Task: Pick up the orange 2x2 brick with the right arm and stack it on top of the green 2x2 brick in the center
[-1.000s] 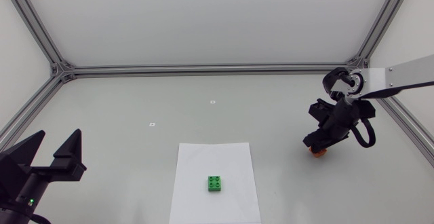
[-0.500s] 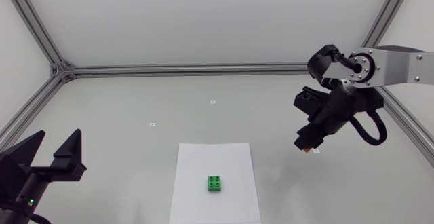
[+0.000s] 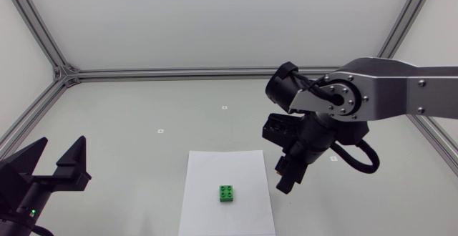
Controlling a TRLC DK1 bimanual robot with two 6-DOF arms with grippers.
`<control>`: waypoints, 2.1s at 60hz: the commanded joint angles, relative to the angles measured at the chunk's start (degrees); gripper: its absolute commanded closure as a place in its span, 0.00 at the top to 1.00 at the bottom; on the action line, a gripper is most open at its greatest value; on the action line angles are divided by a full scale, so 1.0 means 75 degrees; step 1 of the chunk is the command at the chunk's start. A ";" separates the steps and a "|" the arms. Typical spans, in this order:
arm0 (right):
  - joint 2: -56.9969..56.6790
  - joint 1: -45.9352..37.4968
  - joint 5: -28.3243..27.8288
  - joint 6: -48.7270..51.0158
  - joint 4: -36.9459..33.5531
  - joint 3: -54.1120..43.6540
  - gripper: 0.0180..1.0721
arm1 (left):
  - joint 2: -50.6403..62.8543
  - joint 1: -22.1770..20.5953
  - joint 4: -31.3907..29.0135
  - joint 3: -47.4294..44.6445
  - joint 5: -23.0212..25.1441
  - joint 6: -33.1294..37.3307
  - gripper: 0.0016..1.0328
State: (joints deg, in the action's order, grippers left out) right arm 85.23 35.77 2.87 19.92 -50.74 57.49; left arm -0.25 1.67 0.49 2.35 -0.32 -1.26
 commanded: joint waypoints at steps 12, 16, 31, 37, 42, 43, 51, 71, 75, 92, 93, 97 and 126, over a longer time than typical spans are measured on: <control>0.0694 0.1196 0.0086 0.0121 0.0332 0.0104 0.29 | -0.0060 0.0035 -0.0112 -0.0313 0.0031 0.0097 0.96; 0.0812 0.1407 0.0097 0.0226 0.0402 0.0174 0.29 | -0.0060 0.0035 -0.0101 -0.0313 0.0031 0.0097 0.96; 0.1081 0.1899 0.0050 0.0777 0.0660 0.0479 0.30 | -0.0060 0.0035 -0.0101 -0.0313 0.0031 0.0097 0.96; 0.1316 0.2063 0.0039 0.0965 0.0742 0.0631 0.30 | -0.0060 0.0035 -0.0112 -0.0313 0.0031 0.0097 0.96; 0.1503 0.2180 0.0027 0.1152 0.0789 0.0772 0.30 | -0.0060 0.0035 -0.0112 -0.0313 0.0031 0.0097 0.96; 0.1562 0.2215 0.0027 0.1199 0.0801 0.0830 0.30 | -0.0060 0.0035 -0.0112 -0.0313 0.0031 0.0097 0.96; 0.1948 0.2309 0.0015 0.1480 0.0777 0.1229 0.30 | -0.0060 0.0035 -0.0112 -0.0313 0.0031 0.0097 0.96; 0.2581 0.2438 -0.0184 0.2113 0.0801 0.1592 0.30 | -0.0060 0.0035 -0.0112 -0.0313 0.0031 0.0097 0.96; 0.2687 0.2438 -0.0207 0.2219 0.0789 0.1697 0.30 | -0.0060 0.0035 -0.0112 -0.0313 0.0031 0.0097 0.96; 0.3097 0.2438 -0.0207 0.2348 0.0707 0.2002 0.30 | -0.0060 0.0035 -0.0101 -0.0313 0.0031 0.0097 0.96; 0.3109 0.2438 -0.0207 0.2348 0.0695 0.2002 0.30 | -0.0060 0.0035 -0.0112 -0.0313 0.0031 0.0097 0.96; 0.3132 0.2438 -0.0207 0.2359 0.0637 0.2037 0.30 | -0.0060 0.0035 -0.0112 -0.0313 0.0031 0.0097 0.96; 0.3308 0.2450 -0.0219 0.2301 0.0519 0.2119 0.30 | -0.0060 0.0035 -0.0101 -0.0313 0.0031 0.0097 0.96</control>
State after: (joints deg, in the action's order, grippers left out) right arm 108.47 53.58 1.37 36.32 -46.15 72.40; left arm -0.25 1.67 0.51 2.35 -0.32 -1.28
